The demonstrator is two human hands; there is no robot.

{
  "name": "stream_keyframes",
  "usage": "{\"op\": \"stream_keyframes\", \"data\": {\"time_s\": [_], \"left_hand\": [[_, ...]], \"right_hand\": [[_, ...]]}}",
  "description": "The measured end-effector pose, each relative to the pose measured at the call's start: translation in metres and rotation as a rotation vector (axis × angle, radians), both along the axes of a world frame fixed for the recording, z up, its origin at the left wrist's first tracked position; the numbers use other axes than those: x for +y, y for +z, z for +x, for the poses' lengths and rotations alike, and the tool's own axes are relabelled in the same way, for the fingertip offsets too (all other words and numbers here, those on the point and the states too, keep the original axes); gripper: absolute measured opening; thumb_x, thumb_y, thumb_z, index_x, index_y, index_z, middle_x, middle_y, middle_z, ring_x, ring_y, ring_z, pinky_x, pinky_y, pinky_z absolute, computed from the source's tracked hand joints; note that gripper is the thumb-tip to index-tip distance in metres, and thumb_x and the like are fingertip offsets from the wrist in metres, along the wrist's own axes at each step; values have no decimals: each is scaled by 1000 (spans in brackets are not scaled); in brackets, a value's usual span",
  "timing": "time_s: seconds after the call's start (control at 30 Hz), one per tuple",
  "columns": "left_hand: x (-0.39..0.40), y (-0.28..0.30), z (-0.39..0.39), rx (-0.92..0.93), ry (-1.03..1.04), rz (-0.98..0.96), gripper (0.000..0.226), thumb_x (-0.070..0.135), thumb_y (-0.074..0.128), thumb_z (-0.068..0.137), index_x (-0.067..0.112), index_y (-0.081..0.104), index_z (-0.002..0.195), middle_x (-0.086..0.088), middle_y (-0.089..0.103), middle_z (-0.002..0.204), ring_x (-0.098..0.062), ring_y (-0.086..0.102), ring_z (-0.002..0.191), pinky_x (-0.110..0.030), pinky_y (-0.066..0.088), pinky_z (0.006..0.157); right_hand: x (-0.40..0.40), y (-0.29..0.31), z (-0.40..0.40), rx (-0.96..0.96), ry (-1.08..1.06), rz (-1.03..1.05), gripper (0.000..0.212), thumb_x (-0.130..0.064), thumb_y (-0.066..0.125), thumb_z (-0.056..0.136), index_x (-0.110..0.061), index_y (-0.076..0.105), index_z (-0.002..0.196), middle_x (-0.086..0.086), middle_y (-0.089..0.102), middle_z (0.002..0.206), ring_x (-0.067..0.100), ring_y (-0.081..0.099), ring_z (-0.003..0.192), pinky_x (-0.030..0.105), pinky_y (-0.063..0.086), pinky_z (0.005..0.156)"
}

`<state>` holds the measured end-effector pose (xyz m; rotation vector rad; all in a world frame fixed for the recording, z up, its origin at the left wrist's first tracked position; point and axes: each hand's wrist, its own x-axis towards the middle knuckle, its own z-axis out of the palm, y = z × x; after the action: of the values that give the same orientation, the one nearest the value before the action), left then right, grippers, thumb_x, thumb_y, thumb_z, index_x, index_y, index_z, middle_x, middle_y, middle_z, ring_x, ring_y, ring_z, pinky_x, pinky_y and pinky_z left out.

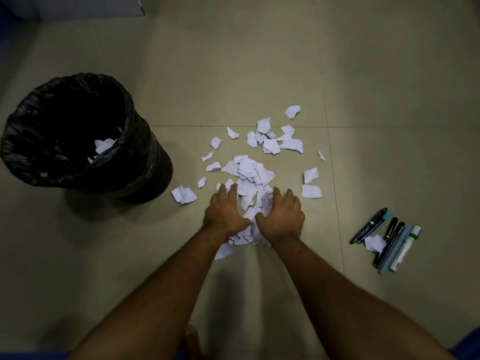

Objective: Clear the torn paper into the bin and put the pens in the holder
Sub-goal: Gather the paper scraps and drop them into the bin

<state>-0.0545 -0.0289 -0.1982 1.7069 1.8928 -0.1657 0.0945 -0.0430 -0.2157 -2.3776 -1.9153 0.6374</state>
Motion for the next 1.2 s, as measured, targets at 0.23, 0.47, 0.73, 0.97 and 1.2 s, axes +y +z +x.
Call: {"op": "stream_keyframes", "data": {"time_s": [0.23, 0.47, 0.73, 0.97, 1.2], "left_hand": [[4, -26, 6, 260, -353, -169, 130, 72, 73, 61, 31, -9, 153, -15, -4, 162, -43, 13, 146, -53, 37, 108], [2, -14, 6, 205, -220, 63, 55, 28, 62, 90, 25, 42, 142, -9, 44, 143, -33, 49, 121, -39, 49, 91], [1, -15, 6, 124, -101, 172, 27, 15, 57, 92, 15, 63, 118, -12, 60, 121, -31, 61, 104, -36, 49, 86], [-3, -3, 7, -101, 204, 280, 13, 5, 56, 85, 10, 67, 81, -11, 66, 88, -27, 60, 80, -27, 38, 65], [4, 39, 0, -208, 349, 334, 17, 6, 52, 83, 10, 68, 78, -10, 68, 85, -28, 62, 79, -33, 50, 68]], "right_hand": [[7, -2, -2, -60, 299, -143, 96, -65, 65, 72, -25, 26, 151, 13, 32, 153, 34, 41, 129, 41, 44, 98], [9, -7, 10, 6, 310, 20, 45, -30, 67, 83, -20, 57, 125, 15, 57, 113, 35, 57, 93, 37, 49, 69], [15, -5, -1, 78, 289, -9, 29, -22, 55, 91, -18, 64, 118, 12, 53, 120, 34, 56, 102, 34, 47, 77], [21, 1, 1, 144, 182, 34, 24, -16, 50, 93, -16, 70, 106, 10, 68, 108, 31, 63, 99, 30, 43, 75], [29, 40, -17, 369, -29, 118, 24, -15, 54, 92, -16, 74, 105, 9, 74, 104, 32, 66, 97, 31, 47, 78]]}}
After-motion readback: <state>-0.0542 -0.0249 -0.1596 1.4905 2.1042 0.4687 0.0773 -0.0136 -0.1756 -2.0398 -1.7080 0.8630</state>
